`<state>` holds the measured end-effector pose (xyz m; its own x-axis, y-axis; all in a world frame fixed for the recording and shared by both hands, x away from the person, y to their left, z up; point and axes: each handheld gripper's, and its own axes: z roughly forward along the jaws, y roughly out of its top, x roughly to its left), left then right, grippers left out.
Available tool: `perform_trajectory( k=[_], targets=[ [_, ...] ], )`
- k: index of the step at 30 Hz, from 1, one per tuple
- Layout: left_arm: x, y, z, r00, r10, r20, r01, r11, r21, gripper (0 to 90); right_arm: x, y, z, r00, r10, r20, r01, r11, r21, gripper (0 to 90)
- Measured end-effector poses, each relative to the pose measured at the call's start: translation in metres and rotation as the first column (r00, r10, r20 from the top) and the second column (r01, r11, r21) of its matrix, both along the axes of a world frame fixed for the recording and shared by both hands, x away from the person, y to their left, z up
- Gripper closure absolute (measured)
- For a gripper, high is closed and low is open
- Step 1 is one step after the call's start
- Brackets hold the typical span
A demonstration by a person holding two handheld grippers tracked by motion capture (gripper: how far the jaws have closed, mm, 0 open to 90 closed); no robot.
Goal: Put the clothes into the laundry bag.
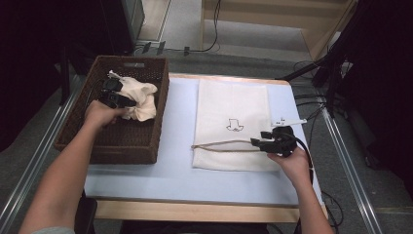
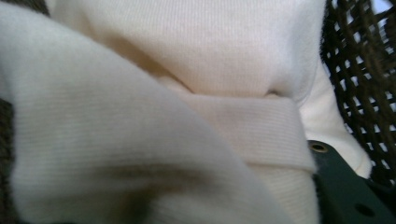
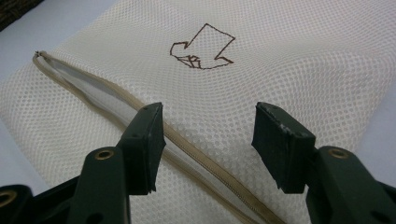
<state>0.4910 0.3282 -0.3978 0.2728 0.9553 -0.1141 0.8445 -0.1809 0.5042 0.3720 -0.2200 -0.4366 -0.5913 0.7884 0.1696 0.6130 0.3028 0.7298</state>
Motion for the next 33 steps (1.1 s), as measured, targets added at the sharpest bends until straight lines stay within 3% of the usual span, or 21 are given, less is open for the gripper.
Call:
perform_trajectory(
  k=[8,11,16,19,25,33],
  targets=[
    [-0.009,0.0,0.022,0.9986,-0.041,0.034,0.042,0.9991,-0.009,60.6,0.0,0.0,0.001,1.0,0.006,0.003,-0.006,1.0,0.002,44.6],
    [-0.012,0.003,0.032,0.9977,-0.048,0.049,0.05,0.998,-0.038,60.6,0.0,0.0,0.001,1.0,0.004,-0.002,-0.004,1.0,0.011,44.6],
    [-0.017,0.006,0.044,0.9964,-0.063,0.057,0.066,0.9968,-0.046,60.5,0.0,-0.001,0.001,1.0,0.006,-0.004,-0.006,1.0,0.015,44.6],
    [-0.02,0.01,0.049,0.9968,-0.063,0.05,0.067,0.9946,-0.08,60.5,0.001,0.0,0.0,0.9999,0.01,-0.003,-0.01,1.0,0.013,44.5],
    [-0.026,0.011,0.061,0.9936,-0.097,0.057,0.101,0.9925,-0.069,60.4,0.001,0.0,0.0,0.9999,0.014,0.0,-0.014,1.0,0.013,44.4],
    [-0.036,0.013,0.09,0.9884,-0.125,0.086,0.131,0.9893,-0.064,60.5,0.002,0.0,0.0,0.9999,0.015,-0.006,-0.015,1.0,0.015,44.4]
  ],
)
